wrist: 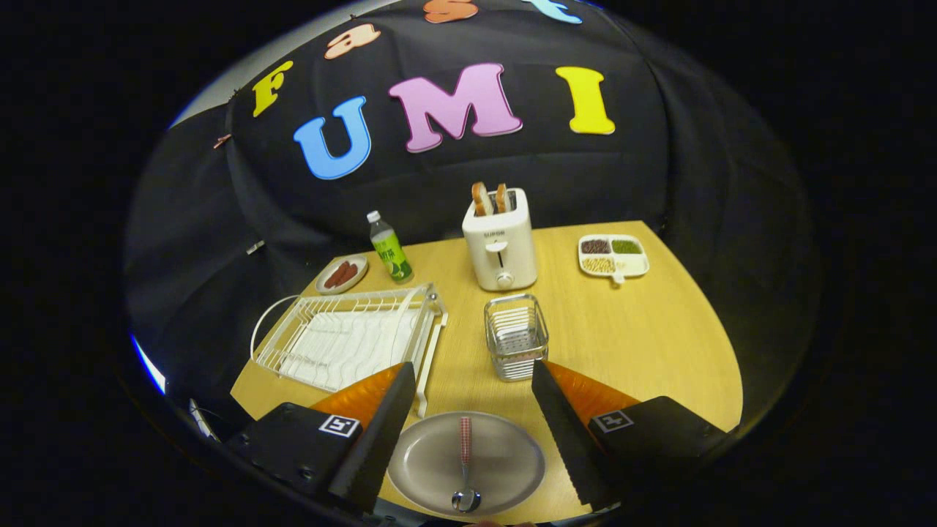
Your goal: Take the plate from the dish rack, then take the spoon from the basket and place it into the plate.
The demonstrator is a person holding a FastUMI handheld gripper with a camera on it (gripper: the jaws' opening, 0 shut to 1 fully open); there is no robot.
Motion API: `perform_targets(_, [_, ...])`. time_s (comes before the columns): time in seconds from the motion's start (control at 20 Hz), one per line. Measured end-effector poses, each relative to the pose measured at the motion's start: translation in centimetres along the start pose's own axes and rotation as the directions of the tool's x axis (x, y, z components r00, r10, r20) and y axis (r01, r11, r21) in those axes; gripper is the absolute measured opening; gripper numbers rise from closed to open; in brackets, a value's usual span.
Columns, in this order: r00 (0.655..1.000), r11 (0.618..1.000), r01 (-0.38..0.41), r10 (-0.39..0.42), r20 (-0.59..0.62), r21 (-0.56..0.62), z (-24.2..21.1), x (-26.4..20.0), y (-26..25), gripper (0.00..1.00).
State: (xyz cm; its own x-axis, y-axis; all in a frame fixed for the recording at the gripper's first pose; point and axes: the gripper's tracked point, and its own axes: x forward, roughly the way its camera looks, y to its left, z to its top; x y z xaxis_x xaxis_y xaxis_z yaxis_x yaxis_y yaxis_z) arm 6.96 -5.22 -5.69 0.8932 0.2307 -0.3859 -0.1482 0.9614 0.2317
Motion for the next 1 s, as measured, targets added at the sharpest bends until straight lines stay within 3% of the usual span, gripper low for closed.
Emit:
perform_targets(0.35, [0.973, 0.997, 0.032, -0.014, 0.23, -0.072, 6.6, -7.9, 4.1, 0.99])
perform_targets(0.55, [0.922, 0.99, 0.056, -0.001, 0.388, -0.131, 9.5, -12.8, 7.8, 0.99])
perform_targets(0.7, [0.889, 0.987, 0.042, 0.035, 0.456, -0.157, 9.7, -15.8, 11.1, 0.98])
perform_targets(0.85, [0.887, 0.984, 0.049, 0.037, 0.46, -0.174, 8.3, -17.4, 12.8, 0.99])
perform_targets(1.0, [0.867, 0.97, 0.141, -0.024, 0.498, -0.199, 7.1, -18.9, 12.4, 0.99])
